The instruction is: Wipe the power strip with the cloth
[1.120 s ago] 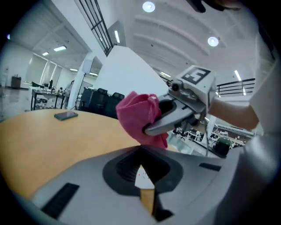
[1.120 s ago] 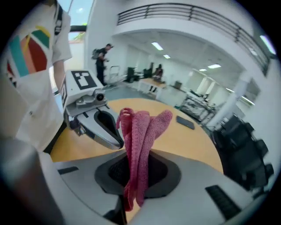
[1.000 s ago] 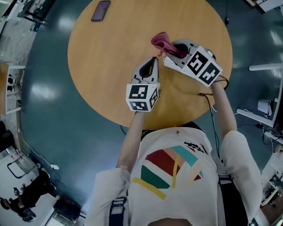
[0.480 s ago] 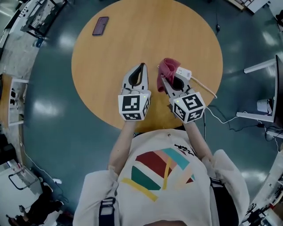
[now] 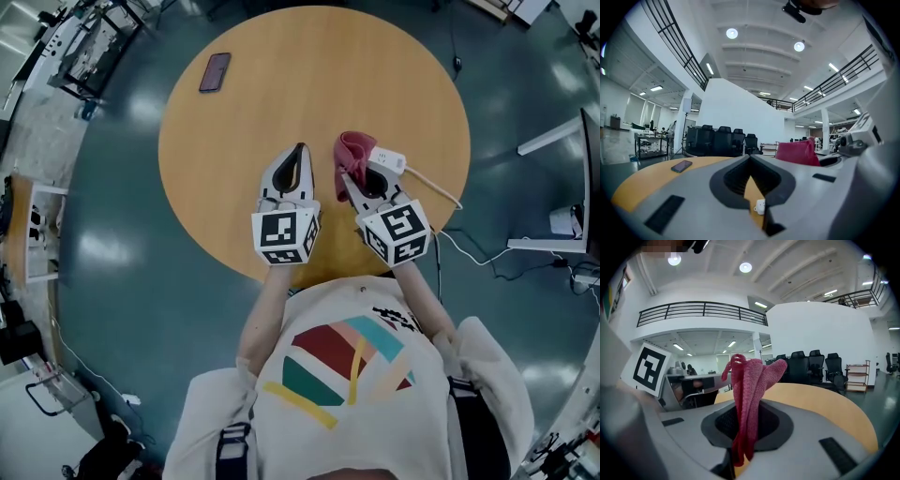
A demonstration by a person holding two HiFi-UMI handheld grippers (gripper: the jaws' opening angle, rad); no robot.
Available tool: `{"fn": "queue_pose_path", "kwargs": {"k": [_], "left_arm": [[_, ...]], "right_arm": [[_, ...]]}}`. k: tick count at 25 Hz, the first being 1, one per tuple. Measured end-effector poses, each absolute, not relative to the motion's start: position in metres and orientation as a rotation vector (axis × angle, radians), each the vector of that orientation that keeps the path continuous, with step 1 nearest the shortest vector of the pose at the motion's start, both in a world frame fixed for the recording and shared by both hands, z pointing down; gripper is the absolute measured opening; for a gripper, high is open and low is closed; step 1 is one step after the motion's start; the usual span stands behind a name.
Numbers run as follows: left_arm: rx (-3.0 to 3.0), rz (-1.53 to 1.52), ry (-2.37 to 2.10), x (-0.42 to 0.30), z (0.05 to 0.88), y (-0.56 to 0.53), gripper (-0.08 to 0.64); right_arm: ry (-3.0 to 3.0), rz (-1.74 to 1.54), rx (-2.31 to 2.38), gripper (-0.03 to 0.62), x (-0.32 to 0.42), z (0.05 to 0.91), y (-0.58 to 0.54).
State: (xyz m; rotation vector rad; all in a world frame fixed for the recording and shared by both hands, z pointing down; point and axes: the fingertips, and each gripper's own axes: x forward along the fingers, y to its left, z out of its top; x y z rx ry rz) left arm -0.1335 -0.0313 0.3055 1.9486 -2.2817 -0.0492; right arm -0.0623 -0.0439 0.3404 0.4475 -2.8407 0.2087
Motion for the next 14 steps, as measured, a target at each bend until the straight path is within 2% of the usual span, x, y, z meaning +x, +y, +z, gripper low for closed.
{"fn": "queue_pose_path", "kwargs": {"k": [14], "left_arm": [[1.903, -0.064, -2.287, -0.132, 0.310, -0.019, 0.041]], "right_arm": [[-2.818, 0.174, 0.403, 0.038, -0.063, 0.343, -0.026]]}}
